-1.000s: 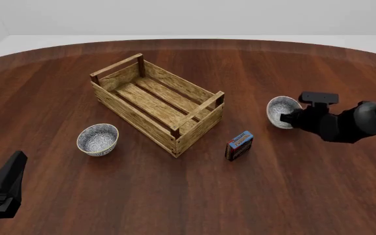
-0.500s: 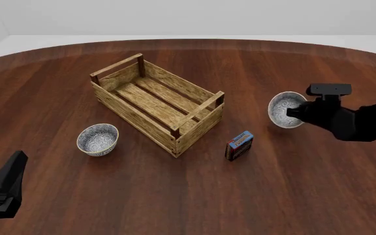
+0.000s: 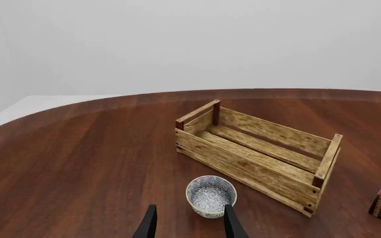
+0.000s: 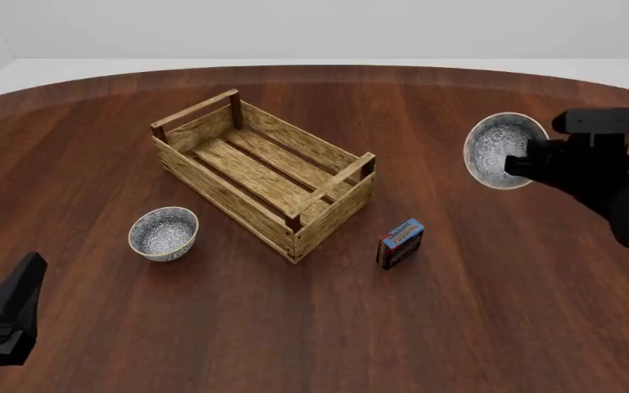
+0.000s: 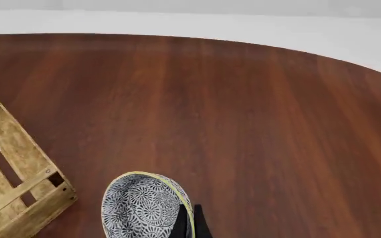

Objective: Stack the right bowl on the left bowl and place them in the tray.

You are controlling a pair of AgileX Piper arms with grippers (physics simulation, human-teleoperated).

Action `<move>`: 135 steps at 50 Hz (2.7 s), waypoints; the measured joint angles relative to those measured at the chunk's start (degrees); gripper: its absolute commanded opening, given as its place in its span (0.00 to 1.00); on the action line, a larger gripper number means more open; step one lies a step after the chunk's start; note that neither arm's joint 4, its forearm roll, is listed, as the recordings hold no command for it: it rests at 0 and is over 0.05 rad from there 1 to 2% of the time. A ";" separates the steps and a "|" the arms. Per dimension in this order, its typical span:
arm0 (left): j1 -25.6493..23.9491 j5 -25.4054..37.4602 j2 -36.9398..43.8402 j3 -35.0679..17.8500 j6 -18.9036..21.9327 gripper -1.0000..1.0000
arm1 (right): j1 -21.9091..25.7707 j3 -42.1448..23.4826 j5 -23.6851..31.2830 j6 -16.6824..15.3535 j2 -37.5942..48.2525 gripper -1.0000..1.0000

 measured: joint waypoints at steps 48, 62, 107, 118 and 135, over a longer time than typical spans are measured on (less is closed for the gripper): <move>0.52 -0.98 1.14 -0.02 -0.69 1.00 | 16.02 11.40 11.84 -1.71 -41.41 0.00; -2.89 0.31 1.02 -1.48 -2.44 1.00 | 18.69 11.26 11.60 -3.05 -41.43 0.00; -34.75 1.83 20.52 -29.60 2.82 1.00 | 21.73 10.86 7.46 -5.79 -33.71 0.00; -40.22 -1.67 28.19 -33.20 2.73 1.00 | 22.61 10.93 7.20 -6.03 -33.21 0.00; -44.11 -7.45 39.91 -37.06 2.62 1.00 | 24.32 11.08 7.30 -6.05 -33.10 0.00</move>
